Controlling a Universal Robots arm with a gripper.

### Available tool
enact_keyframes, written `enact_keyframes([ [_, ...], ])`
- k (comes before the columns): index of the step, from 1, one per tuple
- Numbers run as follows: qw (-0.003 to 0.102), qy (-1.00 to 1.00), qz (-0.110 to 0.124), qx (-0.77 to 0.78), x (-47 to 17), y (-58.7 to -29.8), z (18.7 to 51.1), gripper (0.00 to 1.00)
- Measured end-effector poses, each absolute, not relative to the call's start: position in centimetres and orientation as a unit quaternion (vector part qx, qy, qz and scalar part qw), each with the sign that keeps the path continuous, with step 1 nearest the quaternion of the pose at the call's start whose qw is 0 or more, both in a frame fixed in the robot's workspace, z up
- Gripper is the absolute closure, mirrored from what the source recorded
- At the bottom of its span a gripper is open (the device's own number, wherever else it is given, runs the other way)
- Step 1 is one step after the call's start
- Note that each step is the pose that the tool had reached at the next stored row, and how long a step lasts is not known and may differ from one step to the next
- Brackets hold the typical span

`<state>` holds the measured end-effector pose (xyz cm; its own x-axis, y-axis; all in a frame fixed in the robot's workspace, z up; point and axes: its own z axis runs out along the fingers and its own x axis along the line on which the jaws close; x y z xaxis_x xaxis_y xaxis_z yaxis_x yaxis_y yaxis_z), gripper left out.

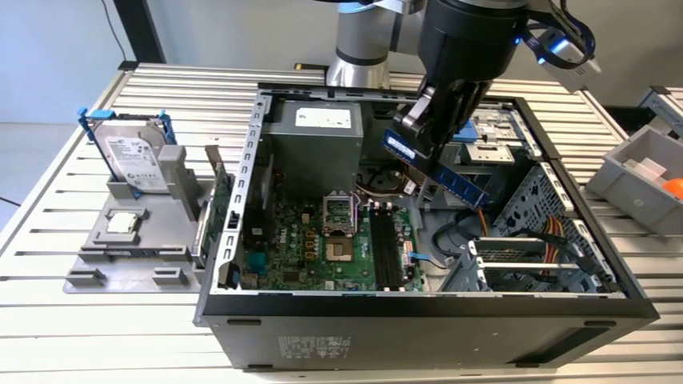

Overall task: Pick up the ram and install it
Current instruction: 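Insert the ram into the slot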

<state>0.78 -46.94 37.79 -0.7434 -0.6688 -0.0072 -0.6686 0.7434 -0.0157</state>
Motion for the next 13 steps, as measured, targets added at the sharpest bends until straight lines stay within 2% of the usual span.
enact_keyframes([
  [13, 0.006, 0.95, -0.006, -0.311, 0.78, -46.94, 37.75, 1.0],
])
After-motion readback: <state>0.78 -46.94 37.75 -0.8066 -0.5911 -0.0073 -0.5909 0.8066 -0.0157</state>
